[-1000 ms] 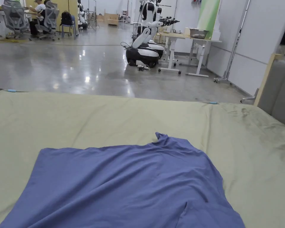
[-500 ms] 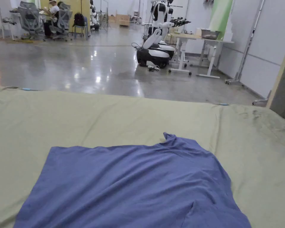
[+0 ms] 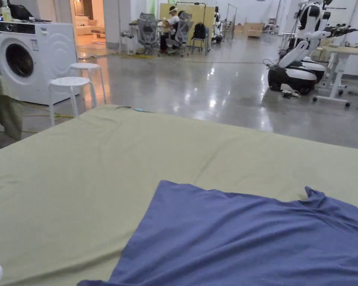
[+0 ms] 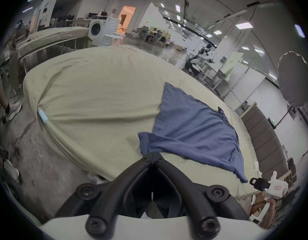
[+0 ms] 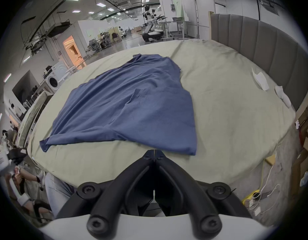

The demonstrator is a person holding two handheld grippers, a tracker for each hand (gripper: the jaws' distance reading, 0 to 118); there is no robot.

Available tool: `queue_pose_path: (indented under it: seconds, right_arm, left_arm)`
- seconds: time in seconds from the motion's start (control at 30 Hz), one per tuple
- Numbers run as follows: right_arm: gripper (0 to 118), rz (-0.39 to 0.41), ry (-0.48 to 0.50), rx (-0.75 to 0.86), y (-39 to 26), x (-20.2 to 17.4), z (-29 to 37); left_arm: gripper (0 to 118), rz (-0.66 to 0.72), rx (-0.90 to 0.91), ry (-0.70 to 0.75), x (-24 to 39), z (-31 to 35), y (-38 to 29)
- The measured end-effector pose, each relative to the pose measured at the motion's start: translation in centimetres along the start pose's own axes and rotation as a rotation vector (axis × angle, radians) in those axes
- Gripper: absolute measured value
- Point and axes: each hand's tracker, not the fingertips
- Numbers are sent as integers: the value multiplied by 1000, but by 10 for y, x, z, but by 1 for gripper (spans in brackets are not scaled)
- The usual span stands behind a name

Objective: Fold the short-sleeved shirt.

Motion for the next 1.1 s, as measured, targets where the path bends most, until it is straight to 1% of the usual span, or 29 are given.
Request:
queue_pose_path:
  seconds: [0.03,0.1,0.13,0.17,0.2,0.23,0.27,0.3,0.37,0.43,0.5,0.53,0.57,0.6,0.63,0.67,0.7,0.73,0.77,0.8,0.83,0.87,0.9,0.93,1.0,1.03,1.07,1.1]
  right_arm:
    - [2,-41,36,15,-3,-1,0]
    - [2,-96,78,-33,-5,4,-8]
    - [2,-118,74,-31,-8,8,-14]
    - [2,-124,64,-26,-8,9,-14]
    - [2,-123,53,-30,-8,9,-13]
    - [2,-126,48,-29,-8,9,-12]
    - [2,-129,45,-28,-11,13,-15]
    - [2,-133,44,-29,-10,13,-13]
    - [2,-142,46,-28,-9,14,-8]
    - [2,-150,54,-22,-10,19,-7]
    - [2,-150,53,-14,-7,20,-4]
    - [2,-150,43,-9,-8,22,-7]
    - [2,-151,30,-8,-7,23,-8]
    - [2,-153,14,-8,-5,23,-8]
    - [2,-156,5,-7,-3,23,-8]
    - [4,-165,0,1,-3,23,-10]
    - [9,-191,8,32,-1,24,-10]
    - [22,-235,24,70,2,26,-9]
    - [32,-283,43,100,4,28,-8]
    - [38,-339,69,130,5,34,-11]
    - [39,-391,91,136,9,37,-12]
    - [40,-425,105,125,12,40,-13]
    - [40,-450,101,97,16,42,-15]
    - [40,-451,84,76,19,46,-17]
    - [42,-395,75,59,24,47,-18]
    - [42,-363,86,26,26,47,-19]
    - [43,-350,82,-16,29,46,-22]
    - [51,-328,62,-75,33,44,-25]
  left_arm:
    - [0,-13,-14,12,2,-5,-1]
    - [0,-59,-12,36,2,-19,0]
    - [0,-63,2,46,3,-27,1]
    - [5,-65,27,47,2,-33,2]
    - [29,-63,87,21,1,-42,3]
    - [83,-51,115,3,-8,-54,4]
    - [105,-43,83,6,-8,-65,5]
    - [106,-25,50,-17,-10,-76,8]
    - [106,-35,-59,-24,-12,-100,9]
    - [104,-92,-171,27,-10,-124,8]
    - [94,-137,-203,42,-6,-135,6]
    - [77,-167,-186,81,-3,-136,7]
    - [56,-199,-169,111,0,-134,9]
    - [27,-213,-157,120,0,-131,13]
    - [9,-186,-160,87,-2,-125,15]
    - [9,-134,-162,8,-2,-124,17]
    - [9,-114,-165,28,-2,-125,18]
    - [8,-115,-192,28,0,-128,17]
    - [8,-119,-224,56,1,-132,14]
    - [8,-121,-270,76,0,-144,7]
    - [8,-127,-236,68,0,-150,2]
    - [8,-160,-182,59,2,-145,0]
    - [8,-190,-189,69,5,-142,-2]
    - [8,-203,-187,74,6,-140,-4]
    - [8,-214,-189,80,10,-142,-5]
    - [8,-209,-195,84,10,-139,-1]
    - [8,-197,-209,88,11,-139,2]
    - [8,-177,-230,88,12,-140,5]
